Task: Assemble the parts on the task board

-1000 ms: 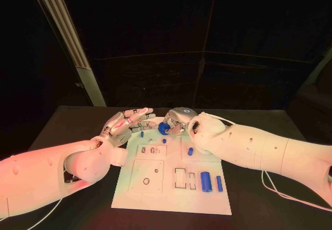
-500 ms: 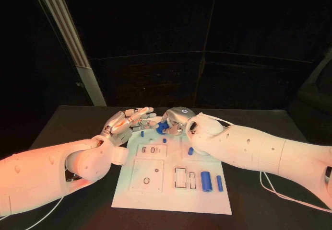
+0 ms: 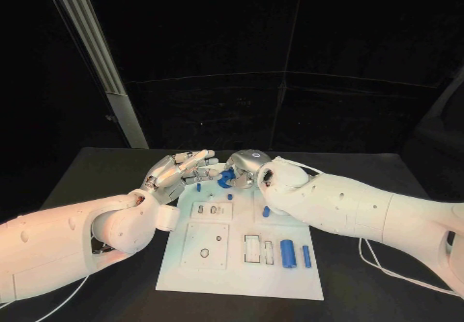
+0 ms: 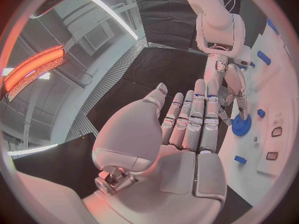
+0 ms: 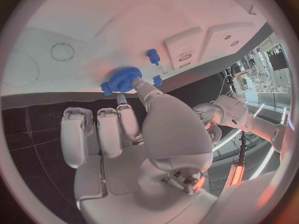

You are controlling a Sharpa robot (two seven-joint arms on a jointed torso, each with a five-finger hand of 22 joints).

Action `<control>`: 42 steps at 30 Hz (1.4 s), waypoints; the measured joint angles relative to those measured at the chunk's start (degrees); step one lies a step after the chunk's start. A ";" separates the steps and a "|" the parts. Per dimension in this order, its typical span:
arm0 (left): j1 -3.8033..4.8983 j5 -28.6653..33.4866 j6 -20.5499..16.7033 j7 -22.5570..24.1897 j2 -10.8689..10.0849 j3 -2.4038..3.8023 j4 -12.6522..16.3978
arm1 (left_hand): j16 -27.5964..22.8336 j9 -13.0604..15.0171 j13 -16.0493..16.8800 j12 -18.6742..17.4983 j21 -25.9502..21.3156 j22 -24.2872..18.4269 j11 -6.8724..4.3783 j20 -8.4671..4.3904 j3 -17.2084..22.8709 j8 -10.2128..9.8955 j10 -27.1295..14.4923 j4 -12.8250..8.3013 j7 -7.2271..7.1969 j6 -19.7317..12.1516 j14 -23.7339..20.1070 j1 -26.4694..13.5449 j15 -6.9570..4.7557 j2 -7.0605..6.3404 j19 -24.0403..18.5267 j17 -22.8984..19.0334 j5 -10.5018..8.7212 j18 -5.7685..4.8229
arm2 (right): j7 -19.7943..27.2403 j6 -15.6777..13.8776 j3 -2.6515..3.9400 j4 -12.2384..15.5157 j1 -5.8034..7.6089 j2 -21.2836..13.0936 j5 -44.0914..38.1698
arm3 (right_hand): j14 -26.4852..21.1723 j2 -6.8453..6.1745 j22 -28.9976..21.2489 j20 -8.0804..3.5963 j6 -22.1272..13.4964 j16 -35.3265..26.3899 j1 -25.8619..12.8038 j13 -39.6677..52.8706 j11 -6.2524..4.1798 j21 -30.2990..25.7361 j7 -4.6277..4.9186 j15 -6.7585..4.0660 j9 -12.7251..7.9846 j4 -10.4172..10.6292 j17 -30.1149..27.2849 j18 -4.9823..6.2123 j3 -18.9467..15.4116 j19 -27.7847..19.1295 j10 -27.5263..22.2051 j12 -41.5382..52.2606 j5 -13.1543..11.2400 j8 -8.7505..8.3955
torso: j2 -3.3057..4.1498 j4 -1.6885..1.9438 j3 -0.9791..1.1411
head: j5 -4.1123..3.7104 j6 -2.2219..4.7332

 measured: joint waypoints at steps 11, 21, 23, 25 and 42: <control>0.00 0.00 0.02 -0.09 0.13 0.00 -0.14 | 0.00 0.00 0.00 0.00 0.00 0.01 0.00 0.00 0.00 0.00 0.00 0.00 0.00 0.00 0.00 0.00 0.00 0.00 0.00 0.00 0.00 0.00 | -0.60 1.73 0.00 -0.05 -0.05 0.07 -0.40 | 0.00 -0.37 0.00 0.42 -4.96 0.00 -7.05 -1.04 0.39 0.00 0.43 0.41 0.18 5.85 0.07 -0.01 -5.42 0.00 -0.79 -0.63 0.11 -0.76 | 0.00 -0.03 0.01 | 0.00 -0.16; 0.00 0.00 0.02 -0.23 0.15 0.00 -0.23 | 0.00 0.00 0.00 0.00 0.00 0.01 0.00 0.00 0.00 0.00 0.00 0.00 0.00 0.00 0.00 0.00 0.00 0.00 0.00 -0.01 0.00 0.00 | -0.64 2.39 0.00 0.51 -0.04 -0.96 -0.18 | 0.00 1.39 -0.01 0.41 -1.44 0.00 -11.84 -0.52 0.39 0.00 0.45 0.41 0.62 13.20 0.28 -0.01 -11.18 0.00 -0.79 -0.58 4.54 -0.42 | -0.05 -0.10 0.05 | 0.01 -0.07; 0.00 0.00 0.03 -0.25 0.15 0.00 -0.27 | 0.00 0.00 0.00 -0.22 0.00 0.01 0.00 0.00 0.00 -0.21 0.00 0.00 0.00 0.00 0.00 0.00 0.00 0.00 0.00 0.06 0.00 0.00 | -0.52 2.01 0.00 1.10 -0.04 -1.77 0.13 | 0.00 1.43 -0.01 0.41 -1.43 0.00 -11.80 -0.28 0.39 0.00 0.46 0.41 0.62 13.61 0.43 0.00 -11.59 0.00 -0.79 -0.21 5.10 -0.41 | -0.05 -0.13 0.05 | 0.01 -0.02; 0.00 0.00 0.04 -0.26 0.16 0.00 -0.32 | 0.00 0.00 0.00 -0.22 0.00 0.01 0.00 0.00 0.00 -0.21 0.00 0.00 0.00 0.00 0.00 0.00 0.00 0.00 0.00 0.07 0.00 0.00 | -0.21 1.19 0.00 2.05 -0.04 -2.89 0.65 | 0.00 2.15 -0.01 0.41 -2.34 0.00 -11.08 -0.16 0.39 0.00 0.47 0.41 0.55 13.60 0.44 0.00 -11.66 0.00 -0.79 -0.19 5.22 -0.42 | -0.07 -0.16 0.06 | -0.05 0.12; -0.01 -0.04 0.08 -0.32 0.21 -0.03 -1.31 | 0.00 0.00 0.00 -0.22 -0.22 -0.04 0.00 0.00 0.16 -0.21 0.00 -0.16 0.00 0.00 0.00 0.00 0.00 0.00 0.00 0.10 0.00 0.00 | 13.64 -6.03 -0.09 14.19 0.07 -23.21 21.33 | 0.00 2.62 -0.02 0.60 1.40 -0.83 3.73 -1.17 -0.24 -0.83 0.03 0.40 1.11 6.09 -1.06 0.00 -13.29 -0.18 -1.60 -1.16 2.40 0.92 | -1.05 -1.36 0.41 | 0.40 0.88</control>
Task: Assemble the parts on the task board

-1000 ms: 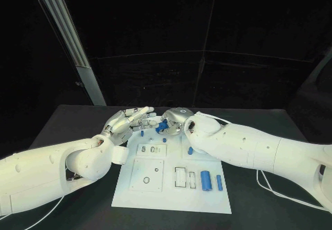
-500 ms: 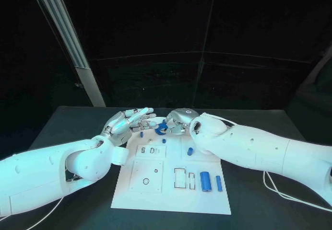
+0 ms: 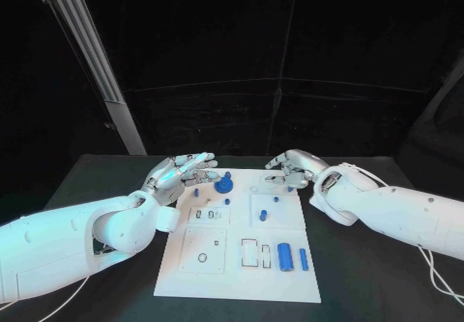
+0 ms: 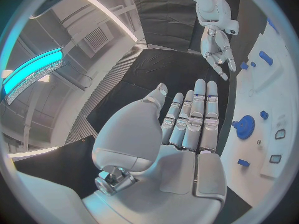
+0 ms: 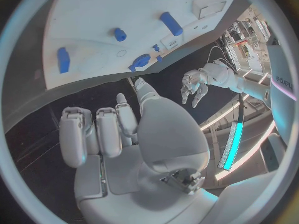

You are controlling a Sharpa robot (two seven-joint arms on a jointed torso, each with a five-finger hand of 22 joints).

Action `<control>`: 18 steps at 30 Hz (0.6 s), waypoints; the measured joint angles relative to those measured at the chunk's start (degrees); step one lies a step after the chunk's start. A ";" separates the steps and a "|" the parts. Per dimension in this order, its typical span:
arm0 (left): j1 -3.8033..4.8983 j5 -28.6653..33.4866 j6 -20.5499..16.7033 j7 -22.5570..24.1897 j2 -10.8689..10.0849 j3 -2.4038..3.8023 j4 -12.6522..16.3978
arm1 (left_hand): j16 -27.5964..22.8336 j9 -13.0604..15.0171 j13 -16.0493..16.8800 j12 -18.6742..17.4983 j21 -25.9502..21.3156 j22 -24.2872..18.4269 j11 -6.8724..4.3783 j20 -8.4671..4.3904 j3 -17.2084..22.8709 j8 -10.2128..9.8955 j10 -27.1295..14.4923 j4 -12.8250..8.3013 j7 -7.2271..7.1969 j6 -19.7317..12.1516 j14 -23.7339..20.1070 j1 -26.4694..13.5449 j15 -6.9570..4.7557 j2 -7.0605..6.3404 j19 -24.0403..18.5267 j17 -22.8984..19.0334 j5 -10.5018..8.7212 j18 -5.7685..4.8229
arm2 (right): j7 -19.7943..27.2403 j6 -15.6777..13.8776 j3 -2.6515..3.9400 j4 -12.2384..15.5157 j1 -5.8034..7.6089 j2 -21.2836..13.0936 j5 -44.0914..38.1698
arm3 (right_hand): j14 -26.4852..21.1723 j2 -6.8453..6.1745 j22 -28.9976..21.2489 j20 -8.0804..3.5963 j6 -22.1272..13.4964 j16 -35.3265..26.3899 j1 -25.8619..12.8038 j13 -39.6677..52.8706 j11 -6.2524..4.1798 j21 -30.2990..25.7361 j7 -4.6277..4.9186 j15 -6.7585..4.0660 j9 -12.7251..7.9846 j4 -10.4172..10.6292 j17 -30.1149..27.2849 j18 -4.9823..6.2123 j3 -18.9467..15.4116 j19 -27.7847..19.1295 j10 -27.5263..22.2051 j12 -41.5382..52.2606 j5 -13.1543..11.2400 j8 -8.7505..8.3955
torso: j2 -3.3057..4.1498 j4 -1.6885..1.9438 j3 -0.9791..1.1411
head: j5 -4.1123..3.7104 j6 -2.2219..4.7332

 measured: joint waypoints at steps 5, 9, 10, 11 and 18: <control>0.00 -0.13 0.02 0.11 0.28 0.00 -0.47 | 0.00 0.00 0.00 0.00 0.00 0.00 0.00 0.00 0.00 0.00 0.00 0.00 0.00 0.00 0.00 0.00 0.00 0.00 0.00 0.03 0.00 0.00 | 3.55 0.47 -0.04 0.38 0.02 -3.76 5.76 | 0.00 -0.39 0.00 0.00 0.01 0.73 0.39 0.93 0.03 0.41 0.01 0.00 -0.08 -0.41 1.54 0.00 -1.18 0.00 1.07 0.70 1.65 0.00 | -0.38 -0.52 0.13 | -0.53 0.18; 0.00 -0.24 0.05 0.17 0.39 0.00 -0.75 | 0.00 0.00 0.00 0.00 0.00 0.01 0.00 0.00 0.00 0.00 0.00 0.00 0.00 0.00 0.00 0.00 0.00 0.00 0.00 0.03 0.00 0.00 | 4.66 0.84 -0.07 -0.31 0.01 -5.30 8.23 | 0.00 -0.88 0.00 0.00 0.01 1.81 -0.11 1.96 0.12 0.87 0.01 0.00 -0.11 -0.48 3.11 0.00 -1.60 0.00 1.55 1.34 1.80 0.00 | -0.59 -0.83 0.24 | -0.86 0.19; 0.00 -0.26 0.06 0.17 0.42 -0.01 -0.79 | 0.00 0.00 0.00 0.00 0.00 0.01 0.00 0.00 0.01 0.00 0.00 -0.01 0.00 0.00 0.00 0.00 0.00 0.00 0.00 0.03 0.00 0.00 | 4.77 0.91 -0.07 -0.61 0.00 -5.49 8.54 | 0.00 -0.88 -0.01 0.00 0.01 1.95 -0.11 2.06 0.01 0.90 0.01 0.00 -0.12 -0.53 3.19 0.00 -1.67 0.00 1.67 1.40 1.80 0.00 | -0.61 -0.87 0.26 | -0.91 0.19; 0.00 -0.30 0.08 0.18 0.45 -0.01 -0.83 | 0.00 0.00 0.00 0.00 0.00 0.01 0.00 0.00 0.19 0.00 0.00 -0.19 0.00 0.00 0.00 0.00 0.00 0.00 0.00 0.03 0.00 0.00 | 4.84 1.02 -0.07 -1.06 -0.02 -5.67 8.85 | 0.00 -0.88 -0.01 0.00 0.01 2.12 -0.11 2.13 -0.08 1.10 0.01 0.00 -0.17 -0.63 3.19 -0.04 -1.77 0.00 1.76 1.42 1.80 0.00 | -0.63 -0.88 0.29 | -0.92 0.20; -0.01 -0.41 0.19 0.19 0.48 -0.14 -1.05 | 0.00 0.00 0.00 0.00 0.00 0.01 0.00 0.00 0.23 0.00 0.00 -0.23 0.00 0.00 0.00 0.00 0.00 0.00 0.00 0.02 0.00 0.00 | 4.15 2.00 -0.09 -4.23 -0.69 -4.96 8.72 | 0.00 -1.93 -0.01 -0.20 -1.14 6.92 0.95 -2.06 -0.46 1.91 -1.13 0.00 -0.47 -1.99 3.18 -0.92 -3.13 0.20 -2.45 -1.55 1.80 -0.83 | -0.61 -0.96 0.38 | -1.20 0.11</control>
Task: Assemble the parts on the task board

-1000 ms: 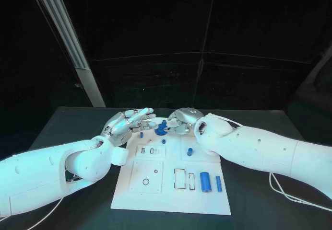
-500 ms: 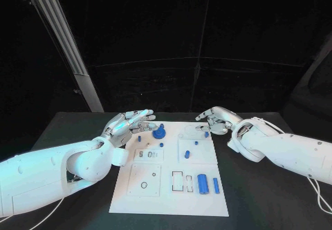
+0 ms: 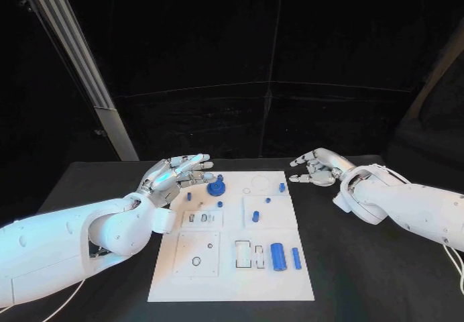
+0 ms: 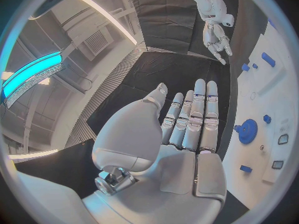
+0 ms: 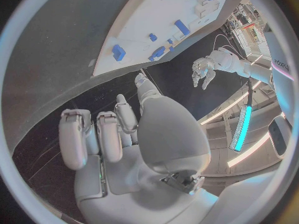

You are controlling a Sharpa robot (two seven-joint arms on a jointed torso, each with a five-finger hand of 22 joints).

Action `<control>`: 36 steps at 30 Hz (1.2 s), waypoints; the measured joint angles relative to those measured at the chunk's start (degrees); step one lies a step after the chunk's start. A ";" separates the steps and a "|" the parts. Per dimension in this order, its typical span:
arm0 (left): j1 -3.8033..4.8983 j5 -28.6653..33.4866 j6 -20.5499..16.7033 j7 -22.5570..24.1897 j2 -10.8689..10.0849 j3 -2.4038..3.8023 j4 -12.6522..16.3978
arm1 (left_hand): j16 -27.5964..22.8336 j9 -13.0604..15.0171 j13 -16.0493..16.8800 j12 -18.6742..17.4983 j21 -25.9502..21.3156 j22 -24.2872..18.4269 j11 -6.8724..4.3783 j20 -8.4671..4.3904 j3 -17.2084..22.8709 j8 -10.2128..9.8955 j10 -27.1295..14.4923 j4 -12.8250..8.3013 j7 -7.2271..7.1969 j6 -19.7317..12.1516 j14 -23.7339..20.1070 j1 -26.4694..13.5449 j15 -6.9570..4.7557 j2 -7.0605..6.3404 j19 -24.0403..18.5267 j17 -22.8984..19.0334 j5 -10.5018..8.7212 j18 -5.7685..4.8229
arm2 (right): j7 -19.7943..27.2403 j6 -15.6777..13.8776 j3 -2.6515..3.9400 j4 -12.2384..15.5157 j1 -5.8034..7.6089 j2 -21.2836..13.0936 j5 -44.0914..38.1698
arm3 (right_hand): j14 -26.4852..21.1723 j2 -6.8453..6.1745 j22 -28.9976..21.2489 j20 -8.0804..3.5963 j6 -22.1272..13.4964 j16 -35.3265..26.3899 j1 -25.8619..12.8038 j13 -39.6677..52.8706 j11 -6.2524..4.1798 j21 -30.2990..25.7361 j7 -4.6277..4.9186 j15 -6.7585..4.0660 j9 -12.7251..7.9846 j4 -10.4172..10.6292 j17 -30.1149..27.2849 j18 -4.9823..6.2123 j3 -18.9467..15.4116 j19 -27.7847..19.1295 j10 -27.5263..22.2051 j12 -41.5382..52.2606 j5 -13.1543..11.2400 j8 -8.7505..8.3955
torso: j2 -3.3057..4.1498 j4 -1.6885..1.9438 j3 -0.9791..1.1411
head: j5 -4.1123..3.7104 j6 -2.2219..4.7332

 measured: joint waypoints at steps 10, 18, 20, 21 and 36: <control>-0.03 -0.08 0.14 0.00 0.04 -0.24 -0.35 | 0.00 0.00 0.00 0.00 0.00 0.01 0.00 0.00 0.00 0.00 0.00 0.00 0.00 0.00 0.00 0.00 0.00 0.00 0.00 0.00 0.00 0.00 | -1.76 2.16 -0.03 -2.31 -1.08 2.09 -1.91 | 0.00 -0.13 0.00 -0.45 0.59 1.41 1.21 -5.27 -0.34 -0.24 -0.06 -0.44 0.27 -1.89 -0.01 0.00 0.07 -0.04 -5.25 -3.89 1.21 0.67 | 0.07 0.18 -0.09 | 0.14 -0.36; -0.05 -0.12 0.19 0.00 0.18 -0.45 -0.55 | 0.00 0.00 0.00 0.00 0.00 -0.04 0.00 0.00 0.00 0.00 0.00 0.00 0.00 0.00 0.00 0.00 0.00 0.00 0.00 -0.01 0.00 0.00 | -1.89 3.32 -0.02 -2.88 -1.22 2.98 -3.15 | 0.00 -0.13 0.00 -0.45 1.68 1.41 1.21 -1.02 -0.07 0.04 0.23 -0.43 0.47 -2.20 -0.01 0.01 0.06 -0.04 -0.74 -0.31 1.81 1.28 | 0.03 0.08 -0.14 | 0.15 -0.59; -0.05 -0.13 0.21 0.00 0.22 -0.47 -0.61 | 0.00 0.00 0.00 0.00 0.00 -0.04 0.00 0.00 0.00 0.00 0.00 0.00 0.00 0.00 0.00 0.00 0.00 0.00 0.00 -0.01 0.00 0.00 | -1.92 3.36 -0.02 -2.96 -1.24 3.20 -3.59 | 0.00 -0.13 0.00 -0.45 1.99 1.41 1.21 -0.33 0.06 0.30 0.32 -0.43 0.46 -2.20 -0.02 0.01 0.06 -0.04 -0.15 0.29 1.81 1.28 | 0.03 0.05 -0.14 | 0.13 -0.61; -0.05 -0.13 0.21 0.00 0.23 -0.48 -0.62 | 0.00 0.00 0.00 0.00 0.00 -0.04 0.00 0.00 0.00 0.00 0.00 0.00 0.00 0.00 0.00 0.00 0.00 0.00 0.00 0.01 0.00 0.00 | -1.93 3.36 -0.02 -2.99 -1.24 3.27 -3.71 | 0.00 -0.13 0.00 -0.45 2.08 1.41 1.21 -0.15 0.06 0.41 0.23 -0.43 0.51 -2.21 -0.02 0.01 0.08 -0.04 0.04 0.38 1.81 1.32 | 0.03 0.05 -0.14 | 0.10 -0.63; -0.07 -0.18 0.29 -0.02 0.28 -0.57 -0.72 | 0.00 0.00 0.00 0.00 0.00 -0.03 0.00 0.00 0.00 0.00 0.00 0.00 0.00 0.00 0.00 0.00 0.00 0.00 0.00 0.06 0.00 0.00 | -3.08 4.81 -0.01 -5.00 -2.05 5.34 -6.02 | 0.00 0.78 0.00 -0.44 3.89 1.41 1.37 1.97 0.07 0.69 0.41 -0.43 0.62 -2.97 -0.02 -0.49 0.84 -0.04 1.86 1.82 1.02 2.00 | -0.02 0.15 -0.20 | -0.04 -0.91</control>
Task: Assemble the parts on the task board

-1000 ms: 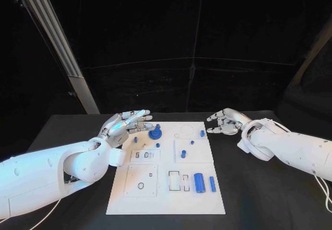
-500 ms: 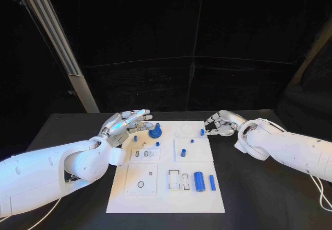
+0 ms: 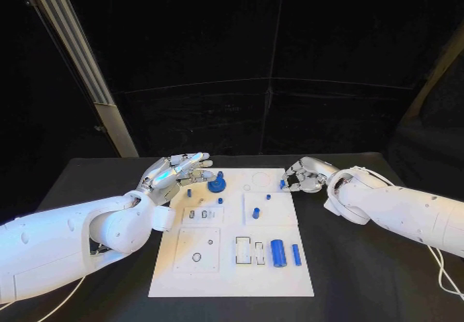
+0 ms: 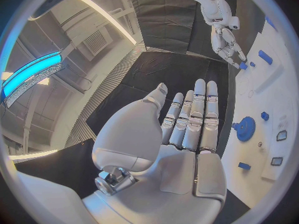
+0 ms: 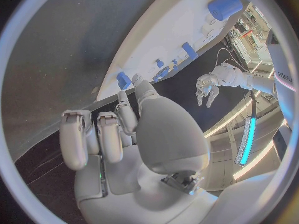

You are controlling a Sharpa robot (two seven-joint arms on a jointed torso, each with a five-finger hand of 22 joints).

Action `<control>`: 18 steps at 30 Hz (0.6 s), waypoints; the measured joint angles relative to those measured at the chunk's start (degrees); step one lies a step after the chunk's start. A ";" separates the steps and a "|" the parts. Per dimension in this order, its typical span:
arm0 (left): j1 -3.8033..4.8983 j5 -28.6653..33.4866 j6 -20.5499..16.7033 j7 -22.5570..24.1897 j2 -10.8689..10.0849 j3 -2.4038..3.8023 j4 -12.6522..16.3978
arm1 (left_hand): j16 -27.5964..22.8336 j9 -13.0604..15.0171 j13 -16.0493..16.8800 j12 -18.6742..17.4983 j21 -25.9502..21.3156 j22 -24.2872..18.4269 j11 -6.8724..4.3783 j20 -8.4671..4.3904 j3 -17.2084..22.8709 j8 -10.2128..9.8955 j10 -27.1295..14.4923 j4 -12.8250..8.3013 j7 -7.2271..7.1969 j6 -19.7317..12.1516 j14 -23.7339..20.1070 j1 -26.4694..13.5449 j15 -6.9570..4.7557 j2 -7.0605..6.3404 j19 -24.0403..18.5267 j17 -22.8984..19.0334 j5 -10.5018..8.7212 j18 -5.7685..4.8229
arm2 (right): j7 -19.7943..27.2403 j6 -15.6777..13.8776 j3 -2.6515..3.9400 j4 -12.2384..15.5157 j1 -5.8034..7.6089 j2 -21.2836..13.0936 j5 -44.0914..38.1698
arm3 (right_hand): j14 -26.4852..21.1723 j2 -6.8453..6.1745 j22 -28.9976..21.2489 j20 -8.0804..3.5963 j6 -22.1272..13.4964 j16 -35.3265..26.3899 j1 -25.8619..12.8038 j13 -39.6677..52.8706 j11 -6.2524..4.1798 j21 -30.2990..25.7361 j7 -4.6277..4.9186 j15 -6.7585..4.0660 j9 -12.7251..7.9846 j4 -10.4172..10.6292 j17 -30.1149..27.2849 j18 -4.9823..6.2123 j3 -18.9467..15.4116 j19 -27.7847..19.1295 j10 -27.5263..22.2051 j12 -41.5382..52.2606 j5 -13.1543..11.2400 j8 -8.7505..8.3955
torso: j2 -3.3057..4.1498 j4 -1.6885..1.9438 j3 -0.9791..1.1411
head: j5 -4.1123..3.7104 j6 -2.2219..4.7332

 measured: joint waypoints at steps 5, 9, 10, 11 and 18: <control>0.00 -0.01 0.02 -0.01 -0.04 -0.01 0.00 | 0.00 0.00 0.00 0.00 0.00 0.00 0.00 0.00 0.00 0.00 0.00 0.00 0.00 0.00 0.00 0.00 0.00 0.00 0.00 0.00 0.00 0.00 | -0.47 0.49 0.00 -0.85 -0.22 0.69 -0.54 | 0.00 0.22 0.00 0.00 0.00 0.00 0.22 0.07 0.00 0.00 0.00 0.00 0.00 -0.20 0.00 -0.42 0.20 0.00 0.00 0.21 -0.22 0.00 | -0.01 0.00 0.01 | -0.03 -0.17; 0.00 -0.01 0.04 -0.02 -0.07 -0.01 0.02 | 0.00 0.00 0.00 0.00 0.00 0.01 0.00 0.00 0.00 0.00 0.00 0.00 0.00 0.00 0.00 0.00 0.00 0.00 0.00 0.00 0.00 0.00 | -0.75 0.71 0.00 -1.22 -0.26 1.11 -0.95 | 0.00 0.22 0.00 0.00 0.00 0.00 0.22 0.05 0.00 0.00 0.00 0.00 0.00 -0.22 0.00 -0.41 0.23 0.00 0.00 0.21 -0.33 0.00 | -0.01 0.00 0.03 | -0.04 -0.31; 0.00 -0.01 0.04 -0.02 -0.07 -0.01 0.02 | 0.00 0.00 0.00 0.00 0.00 0.00 0.00 0.00 0.00 0.00 0.00 0.00 0.00 0.00 0.00 0.00 0.00 0.00 0.00 0.00 0.00 0.00 | -0.81 0.72 0.00 -1.31 -0.27 1.23 -1.07 | 0.00 0.25 0.00 0.00 0.00 0.00 0.25 0.03 0.00 0.00 0.00 0.00 -0.02 -0.26 0.00 -0.41 0.26 0.00 0.00 0.21 -0.33 0.00 | -0.01 0.00 0.04 | -0.04 -0.32; 0.00 -0.02 0.05 -0.02 -0.08 -0.01 0.02 | 0.00 0.00 0.00 0.00 0.00 0.00 0.00 0.00 0.00 0.00 0.00 0.00 0.00 0.00 0.00 0.00 0.00 0.00 0.00 0.00 0.00 0.00 | -0.87 0.72 0.00 -1.39 -0.28 1.33 -1.17 | 0.00 0.55 0.00 0.01 0.00 0.00 0.55 0.03 0.00 0.00 0.00 0.00 -0.04 -0.43 -0.01 -0.41 0.43 0.00 0.00 0.21 -0.33 0.00 | -0.01 0.00 0.04 | -0.04 -0.34; 0.00 -0.03 0.08 -0.04 -0.10 -0.02 -0.07 | 0.00 0.00 0.00 0.00 0.00 0.01 0.00 0.00 0.00 0.00 0.00 0.00 0.00 0.00 0.00 0.00 0.00 0.00 0.00 -0.01 0.00 0.00 | -1.04 0.52 0.02 -1.87 -0.32 1.84 -1.69 | 0.00 1.00 0.00 0.01 0.00 0.00 0.53 0.03 0.00 0.00 0.00 0.00 -0.12 -0.59 -0.01 -0.41 0.75 0.00 0.00 0.21 -0.33 0.00 | 0.00 0.00 0.08 | -0.08 -0.48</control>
